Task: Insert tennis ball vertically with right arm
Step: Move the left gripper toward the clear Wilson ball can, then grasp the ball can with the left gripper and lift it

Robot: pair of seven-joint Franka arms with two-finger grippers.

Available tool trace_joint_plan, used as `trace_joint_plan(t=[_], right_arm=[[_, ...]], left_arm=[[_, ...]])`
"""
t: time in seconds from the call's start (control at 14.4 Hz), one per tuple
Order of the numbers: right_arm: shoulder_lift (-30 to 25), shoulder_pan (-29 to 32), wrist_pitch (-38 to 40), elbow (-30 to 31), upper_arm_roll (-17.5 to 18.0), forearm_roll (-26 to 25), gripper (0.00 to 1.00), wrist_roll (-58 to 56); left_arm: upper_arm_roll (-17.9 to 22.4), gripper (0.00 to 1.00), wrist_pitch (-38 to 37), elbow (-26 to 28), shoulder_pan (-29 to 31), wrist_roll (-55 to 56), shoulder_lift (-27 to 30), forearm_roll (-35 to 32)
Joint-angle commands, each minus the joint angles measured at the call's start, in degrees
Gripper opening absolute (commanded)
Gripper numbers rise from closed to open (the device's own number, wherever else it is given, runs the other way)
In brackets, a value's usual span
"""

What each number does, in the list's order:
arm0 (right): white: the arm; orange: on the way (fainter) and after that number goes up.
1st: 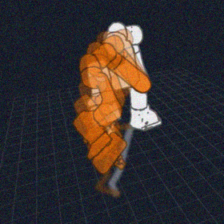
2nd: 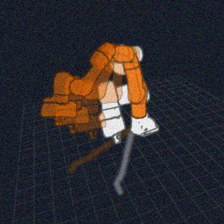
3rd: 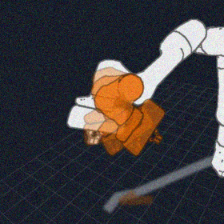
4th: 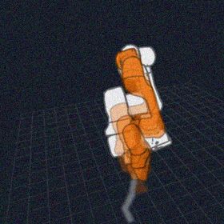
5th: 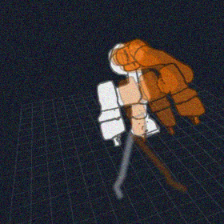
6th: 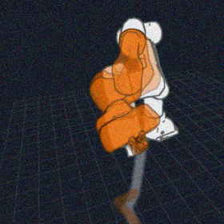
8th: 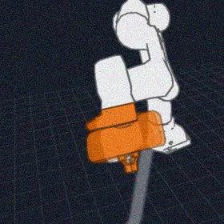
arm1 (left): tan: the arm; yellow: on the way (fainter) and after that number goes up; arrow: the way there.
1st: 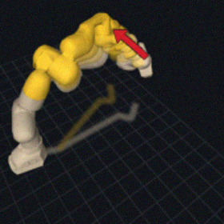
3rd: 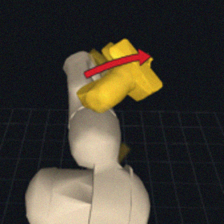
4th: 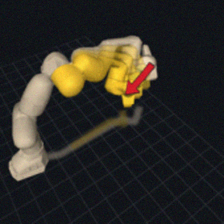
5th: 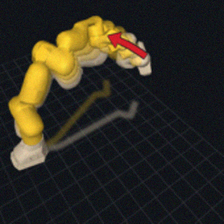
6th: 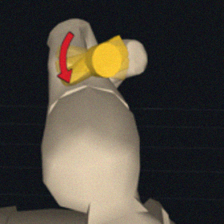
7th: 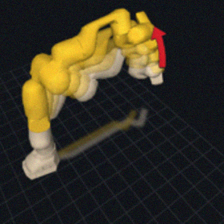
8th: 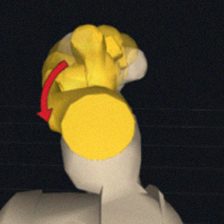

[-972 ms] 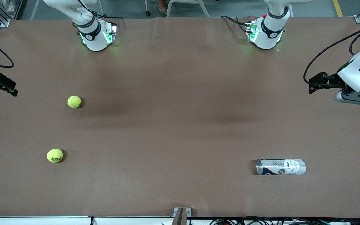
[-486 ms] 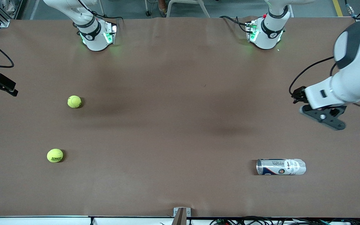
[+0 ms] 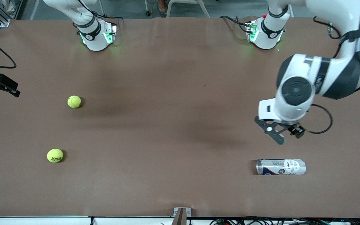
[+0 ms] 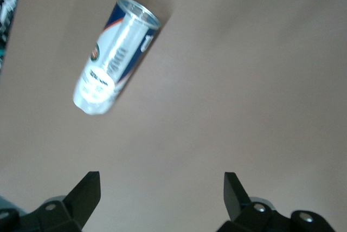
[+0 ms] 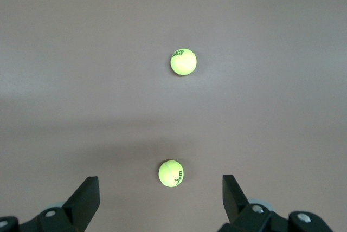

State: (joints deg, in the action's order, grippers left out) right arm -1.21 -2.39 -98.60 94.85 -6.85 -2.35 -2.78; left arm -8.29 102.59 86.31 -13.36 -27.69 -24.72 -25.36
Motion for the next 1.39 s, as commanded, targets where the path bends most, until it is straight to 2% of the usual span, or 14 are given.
trace_joint_plan(t=[0.0,0.28,0.56,0.69,0.83,0.97,1.32], right_arm=[[0.15,-0.95,0.07,-1.77,0.08,-0.28,1.00,0.32],[1.29,-1.04,-0.02,-3.09,0.08,0.07,1.00,0.49],[2.17,0.63,-0.02,-3.01,-0.27,3.84,1.00,0.58],[2.96,1.68,-0.02,-3.01,-0.27,3.76,1.00,0.41],[3.05,1.08,-0.02,-3.01,-0.27,2.71,1.00,0.23],[3.05,0.81,-0.02,-3.09,-0.18,1.92,1.00,0.23],[3.05,0.54,-0.02,-3.09,0.00,-0.19,1.00,0.32]], left_arm=[[0.20,1.00,4.18,-3.24,0.44,-6.82,-4.79,-5.21],[0.90,1.00,6.39,-10.45,1.32,-19.92,-13.06,-5.40],[2.57,1.00,12.80,-10.64,1.15,-28.10,-16.14,-8.39],[4.23,1.00,15.53,-10.64,0.63,-30.22,-17.28,-9.52],[5.21,1.00,16.42,-10.64,-0.52,-30.50,-18.43,-15.74],[5.38,1.00,16.50,-10.81,-0.52,-29.36,-19.66,-17.00],[12.75,1.00,16.59,-10.82,-5.87,-19.35,-23.17,-20.42]])
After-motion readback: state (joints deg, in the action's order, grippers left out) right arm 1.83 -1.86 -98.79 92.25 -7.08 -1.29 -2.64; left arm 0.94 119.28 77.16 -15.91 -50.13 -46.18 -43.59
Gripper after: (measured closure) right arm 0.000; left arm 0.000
